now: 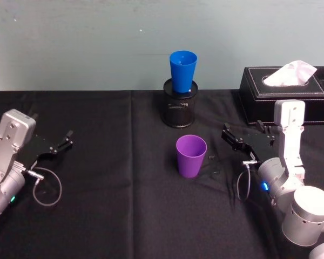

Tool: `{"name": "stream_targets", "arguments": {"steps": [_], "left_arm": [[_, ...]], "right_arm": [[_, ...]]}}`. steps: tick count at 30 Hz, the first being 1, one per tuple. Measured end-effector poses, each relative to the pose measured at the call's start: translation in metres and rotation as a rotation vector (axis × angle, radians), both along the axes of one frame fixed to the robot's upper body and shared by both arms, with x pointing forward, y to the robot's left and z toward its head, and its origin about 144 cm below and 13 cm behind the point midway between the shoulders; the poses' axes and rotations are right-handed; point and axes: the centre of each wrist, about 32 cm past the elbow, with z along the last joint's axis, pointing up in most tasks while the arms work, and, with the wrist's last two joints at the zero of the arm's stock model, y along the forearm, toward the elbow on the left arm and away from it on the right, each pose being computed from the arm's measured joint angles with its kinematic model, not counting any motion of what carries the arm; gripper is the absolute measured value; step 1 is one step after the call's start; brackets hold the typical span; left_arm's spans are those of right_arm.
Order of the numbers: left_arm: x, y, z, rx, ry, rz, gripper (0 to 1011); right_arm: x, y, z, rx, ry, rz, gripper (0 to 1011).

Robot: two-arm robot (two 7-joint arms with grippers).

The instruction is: Pick up one cup with a gripper and tap it against the other cup.

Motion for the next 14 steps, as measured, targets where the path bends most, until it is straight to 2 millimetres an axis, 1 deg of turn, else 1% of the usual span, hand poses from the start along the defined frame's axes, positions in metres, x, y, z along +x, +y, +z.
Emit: {"name": "stream_targets", "arguments": {"steps": [14], "left_arm": [[0.0, 0.0, 0.0, 0.0, 0.0, 0.0, 1000]], "right_arm": [[0.0, 0.0, 0.0002, 0.0, -0.001, 0.0, 1002]]}}
